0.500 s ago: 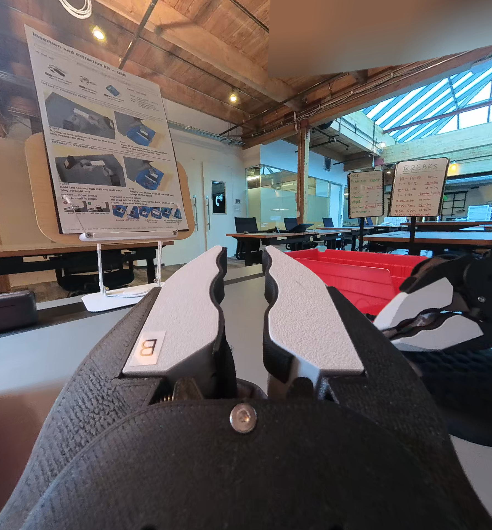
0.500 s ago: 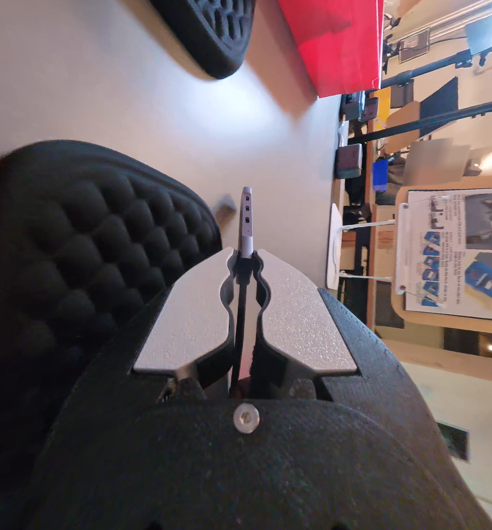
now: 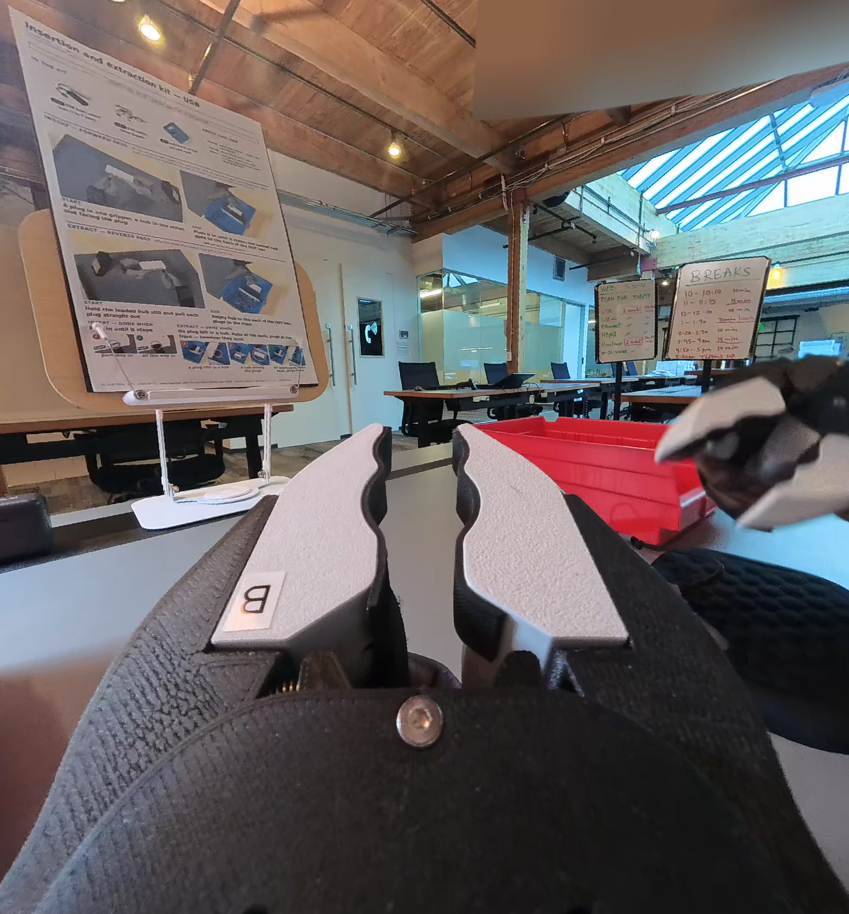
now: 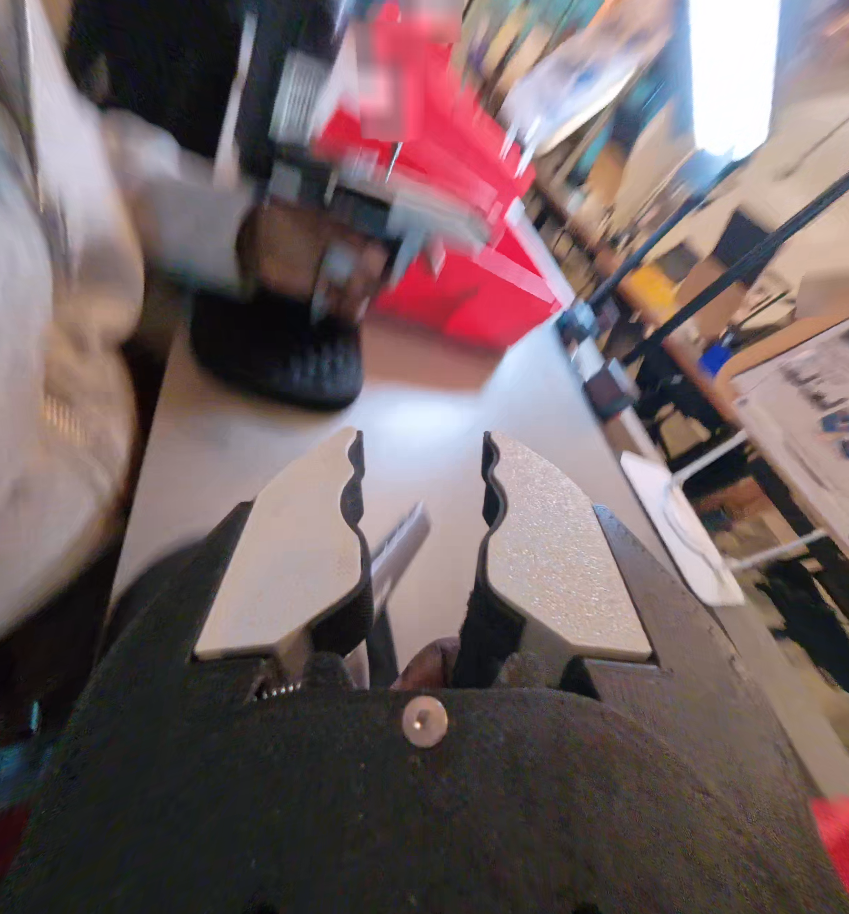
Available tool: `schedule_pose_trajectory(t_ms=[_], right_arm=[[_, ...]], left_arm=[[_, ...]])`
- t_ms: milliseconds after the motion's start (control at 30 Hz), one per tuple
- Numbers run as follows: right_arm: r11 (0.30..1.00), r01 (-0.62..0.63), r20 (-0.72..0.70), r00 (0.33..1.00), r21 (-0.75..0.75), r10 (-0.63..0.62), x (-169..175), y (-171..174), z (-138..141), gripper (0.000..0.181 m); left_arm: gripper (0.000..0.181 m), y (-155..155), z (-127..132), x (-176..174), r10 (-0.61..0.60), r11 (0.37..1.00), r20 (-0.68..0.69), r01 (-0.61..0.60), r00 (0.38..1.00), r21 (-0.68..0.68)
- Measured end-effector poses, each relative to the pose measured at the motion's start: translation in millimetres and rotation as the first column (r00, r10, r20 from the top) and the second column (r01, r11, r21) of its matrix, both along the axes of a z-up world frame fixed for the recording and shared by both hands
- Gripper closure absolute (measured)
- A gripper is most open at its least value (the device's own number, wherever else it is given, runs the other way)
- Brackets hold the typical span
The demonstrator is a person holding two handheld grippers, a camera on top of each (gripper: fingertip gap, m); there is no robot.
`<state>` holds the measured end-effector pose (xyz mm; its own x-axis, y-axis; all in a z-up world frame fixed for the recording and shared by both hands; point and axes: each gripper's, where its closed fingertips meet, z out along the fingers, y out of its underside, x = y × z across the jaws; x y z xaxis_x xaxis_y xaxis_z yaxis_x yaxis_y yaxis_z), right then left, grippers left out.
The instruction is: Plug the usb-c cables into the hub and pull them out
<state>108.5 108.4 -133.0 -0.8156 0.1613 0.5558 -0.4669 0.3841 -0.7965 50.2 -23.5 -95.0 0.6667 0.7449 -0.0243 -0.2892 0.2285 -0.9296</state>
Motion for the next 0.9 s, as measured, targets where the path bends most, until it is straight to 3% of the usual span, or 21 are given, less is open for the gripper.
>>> schedule_pose_trajectory(t_ms=[100,200,400,700,800,900], right_arm=[[0.907,-0.013,0.039,0.999,-0.421,0.032,-7,-7,68,0.13],[0.749,0.013,0.003,1.0,-0.662,-0.015,-28,5,103,0.128],[0.66,0.162,-0.068,0.949,-0.733,-0.308,-65,34,87,0.132],[0.673,0.156,-0.065,0.954,-0.723,-0.291,-65,30,83,0.133],[0.667,0.158,-0.044,0.96,-0.728,-0.275,-66,31,82,0.133],[0.674,0.16,-0.046,0.96,-0.721,-0.277,-67,30,81,0.134]], left_arm=[[0.158,0,0,1,-0.002,1.0,-0.005,0.002,1.0,-0.004],[0.158,2,-1,2,-0.002,1.0,-0.014,0.002,1.0,-0.013],[0.158,1,0,3,-0.009,1.0,-0.024,0.009,1.0,-0.007],[0.156,-6,12,11,-0.011,0.999,-0.064,0.007,0.998,-0.051],[0.153,-27,28,20,-0.004,0.99,-0.087,-0.008,0.996,-0.139],[0.151,-68,47,31,0.056,0.968,-0.079,-0.074,0.995,-0.24]])
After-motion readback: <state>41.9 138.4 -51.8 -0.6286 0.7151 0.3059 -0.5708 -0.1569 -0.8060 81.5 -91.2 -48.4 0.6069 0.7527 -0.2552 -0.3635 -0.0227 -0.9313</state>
